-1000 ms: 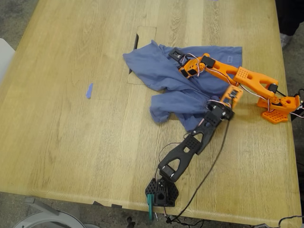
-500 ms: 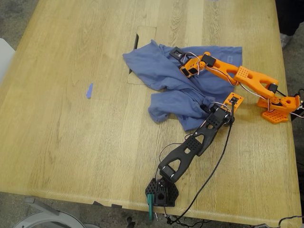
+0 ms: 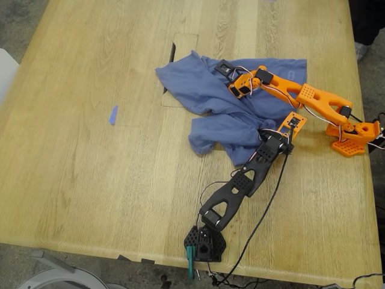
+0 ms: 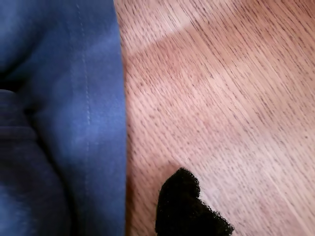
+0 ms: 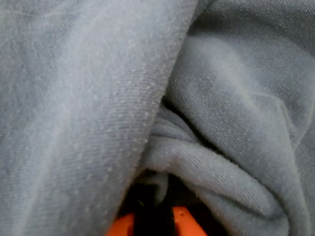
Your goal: Fold a T-shirt
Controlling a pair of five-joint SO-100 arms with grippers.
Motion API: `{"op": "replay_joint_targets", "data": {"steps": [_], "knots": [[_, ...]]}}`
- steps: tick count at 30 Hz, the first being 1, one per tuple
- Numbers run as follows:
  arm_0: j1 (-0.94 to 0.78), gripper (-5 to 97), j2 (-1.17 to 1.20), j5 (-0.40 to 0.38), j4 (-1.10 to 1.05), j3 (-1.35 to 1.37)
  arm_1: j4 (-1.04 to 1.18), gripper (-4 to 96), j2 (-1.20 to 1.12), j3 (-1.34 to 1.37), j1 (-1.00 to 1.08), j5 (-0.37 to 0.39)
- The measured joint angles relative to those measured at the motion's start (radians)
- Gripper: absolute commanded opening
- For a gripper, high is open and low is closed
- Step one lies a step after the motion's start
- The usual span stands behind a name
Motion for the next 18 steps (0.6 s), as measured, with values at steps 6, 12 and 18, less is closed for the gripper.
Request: {"op": "replay_joint_targets", "data": {"steps": [6, 12, 18], "knots": [[-0.017, 31, -0.020, 0.040, -0.028, 0.000, -0.005, -0.2, 0.000, 0.000, -0.008, 0.000], [-0.026, 31, -0.049, 0.081, -0.044, 0.000, -0.008, -0.2, 0.000, 0.000, -0.020, 0.000], [-0.028, 31, -0.104, 0.104, -0.067, 0.000, -0.011, -0.2, 0.000, 0.000, -0.025, 0.000]]}}
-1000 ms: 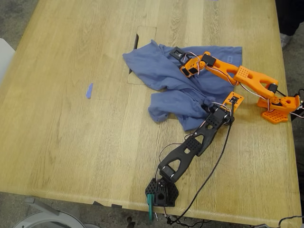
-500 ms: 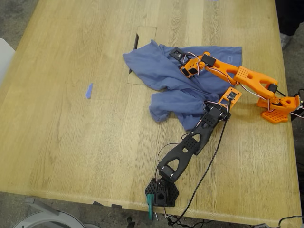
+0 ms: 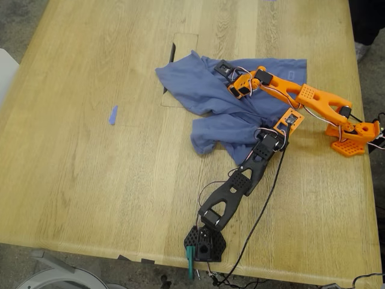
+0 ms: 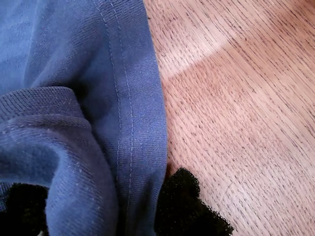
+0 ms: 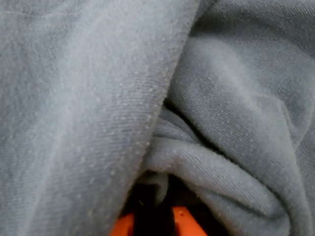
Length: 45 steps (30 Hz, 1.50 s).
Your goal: Fold a T-shirt
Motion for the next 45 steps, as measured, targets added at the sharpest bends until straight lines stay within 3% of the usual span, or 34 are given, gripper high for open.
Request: {"op": "replay_joint_targets", "data": {"steps": [5, 10, 15, 24, 45], "knots": [[-0.005, 24, -0.021, 0.046, -0.032, 0.000, -0.003, -0.2, 0.003, 0.000, 0.000, 0.000], [-0.028, 13, -0.035, 0.127, -0.084, 0.000, -0.006, -0.2, 0.003, 0.000, -0.008, 0.000], [-0.038, 0, -0.040, 0.156, -0.110, 0.000, -0.006, -0.2, 0.003, 0.000, -0.011, 0.000], [-0.083, 0, -0.009, 0.156, -0.028, -0.002, 0.041, -0.2, 0.063, 0.002, -0.012, 0.003], [-0.356, 0, 0.368, 0.147, 0.466, 0.000, 0.141, -0.2, 0.357, 0.003, -0.015, -0.002]]}}
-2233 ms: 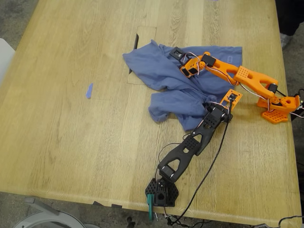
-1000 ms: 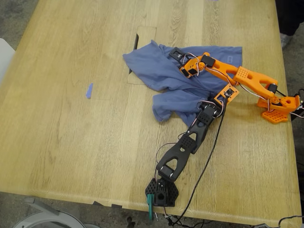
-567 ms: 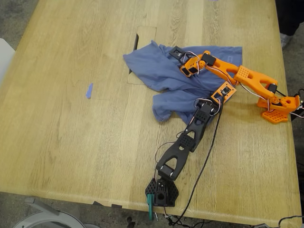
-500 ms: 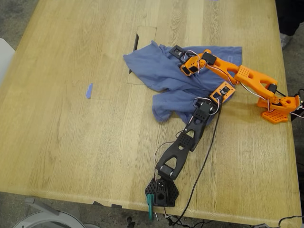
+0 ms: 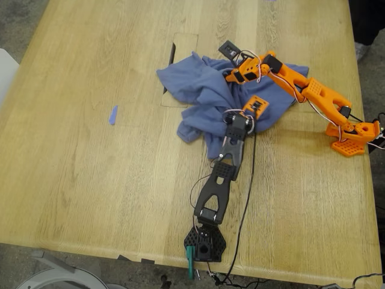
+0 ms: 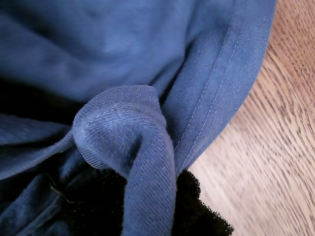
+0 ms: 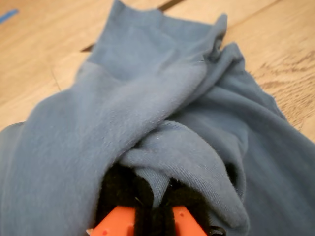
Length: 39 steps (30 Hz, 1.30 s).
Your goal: Fold a T-shirt
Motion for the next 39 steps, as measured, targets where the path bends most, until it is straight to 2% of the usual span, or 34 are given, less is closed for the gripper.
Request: {"op": "replay_joint_targets", "data": {"steps": [13, 21, 39], "knots": [[-0.110, 0, 0.301, 0.000, 0.043, 0.000, 0.038, -0.1, 0.219, 0.000, -0.066, -0.008], [-0.121, 0, 0.462, 0.000, 0.043, 0.000, 0.026, -0.1, 0.308, 0.000, -0.072, -0.017], [-0.232, 0, 0.670, 0.015, -0.104, 0.000, -0.244, -0.1, 0.440, 0.000, -0.100, -0.026]]}}
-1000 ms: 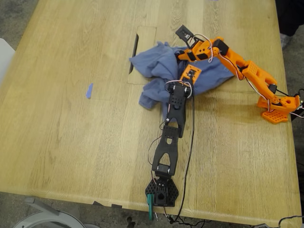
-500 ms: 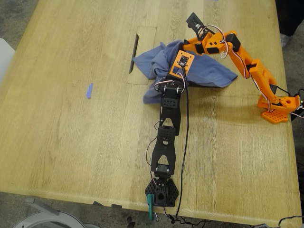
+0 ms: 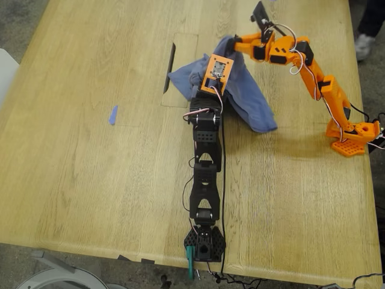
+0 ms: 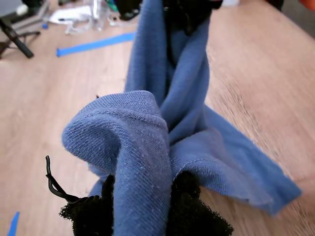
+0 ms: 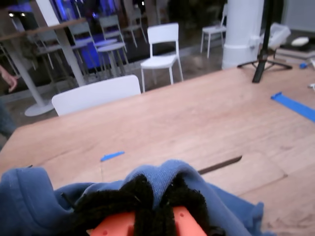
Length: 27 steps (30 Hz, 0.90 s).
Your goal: Fold a T-shirt
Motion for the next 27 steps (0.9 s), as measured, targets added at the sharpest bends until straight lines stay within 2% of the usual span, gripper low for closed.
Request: {"op": "replay_joint_targets", "data": {"steps": [9, 18, 27], "knots": [[-0.064, 0, 0.117, 0.000, -0.089, 0.000, -0.109, -0.1, 0.066, 0.000, 0.048, 0.000], [-0.074, 0, 0.147, 0.000, -0.270, 0.000, -0.296, -0.1, 0.089, 0.000, 0.046, -0.011], [-0.051, 0, 0.184, 0.000, -0.356, 0.000, -0.313, 0.0, 0.186, 0.000, 0.025, -0.020]]}}
